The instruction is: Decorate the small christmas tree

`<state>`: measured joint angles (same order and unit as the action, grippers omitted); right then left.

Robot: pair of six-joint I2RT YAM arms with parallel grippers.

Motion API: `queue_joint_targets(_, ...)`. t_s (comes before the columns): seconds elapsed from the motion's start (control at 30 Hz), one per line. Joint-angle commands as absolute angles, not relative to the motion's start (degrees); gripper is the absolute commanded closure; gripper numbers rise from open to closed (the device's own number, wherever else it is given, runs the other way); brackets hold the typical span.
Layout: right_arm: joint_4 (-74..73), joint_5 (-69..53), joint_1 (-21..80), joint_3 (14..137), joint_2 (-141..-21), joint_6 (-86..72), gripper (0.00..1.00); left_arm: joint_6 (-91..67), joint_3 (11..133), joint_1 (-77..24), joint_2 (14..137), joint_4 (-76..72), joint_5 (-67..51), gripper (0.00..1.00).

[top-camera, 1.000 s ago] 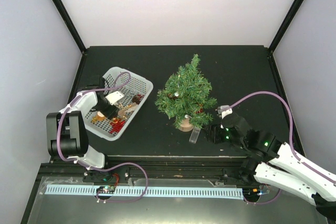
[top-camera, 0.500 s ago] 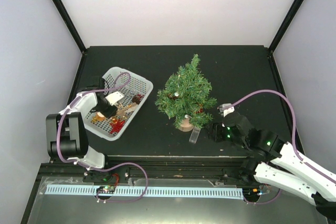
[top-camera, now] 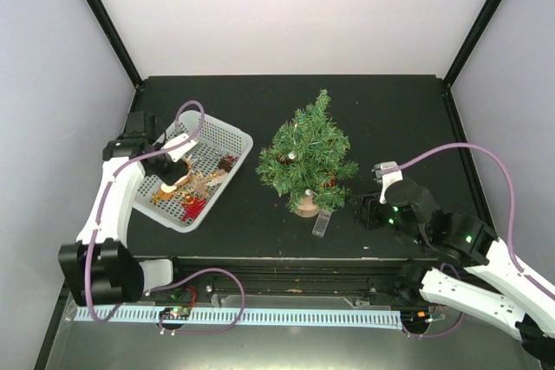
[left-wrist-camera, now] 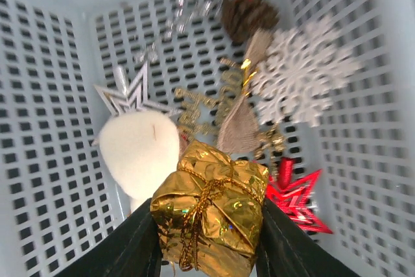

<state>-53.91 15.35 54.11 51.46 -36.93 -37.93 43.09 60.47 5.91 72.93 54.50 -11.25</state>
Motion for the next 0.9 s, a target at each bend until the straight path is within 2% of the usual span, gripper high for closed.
queue_joint_targets(0.0,-53.3,10.1,53.9,54.3,-34.8,-32.6,0.35,44.8,67.4,5.9,65.9,66.4,-23.6,0.61)
queue_joint_targets(0.17,-45.0,-3.3,54.0,55.5,-33.3,-31.0,0.35,43.9,73.6,4.2,59.0,74.7,-40.1,0.60)
queue_joint_targets(0.33,-39.9,-4.2,59.0,58.1,-37.5,-32.5,0.36,37.2,79.8,-1.3,54.8,77.6,-49.4,0.61)
queue_joint_targets(0.57,-32.3,2.1,75.5,65.9,-49.6,-35.0,0.35,31.1,79.9,-5.7,49.6,73.9,-53.8,0.61)
queue_joint_targets(0.8,-11.4,-5.3,76.4,63.1,-55.5,-46.8,0.33,34.3,80.2,-5.7,45.1,76.6,-59.8,0.58)
queue_joint_targets(0.87,-7.8,-5.5,76.5,62.8,-56.7,-50.0,0.26,34.8,80.6,-5.7,44.1,77.1,-60.6,0.58)
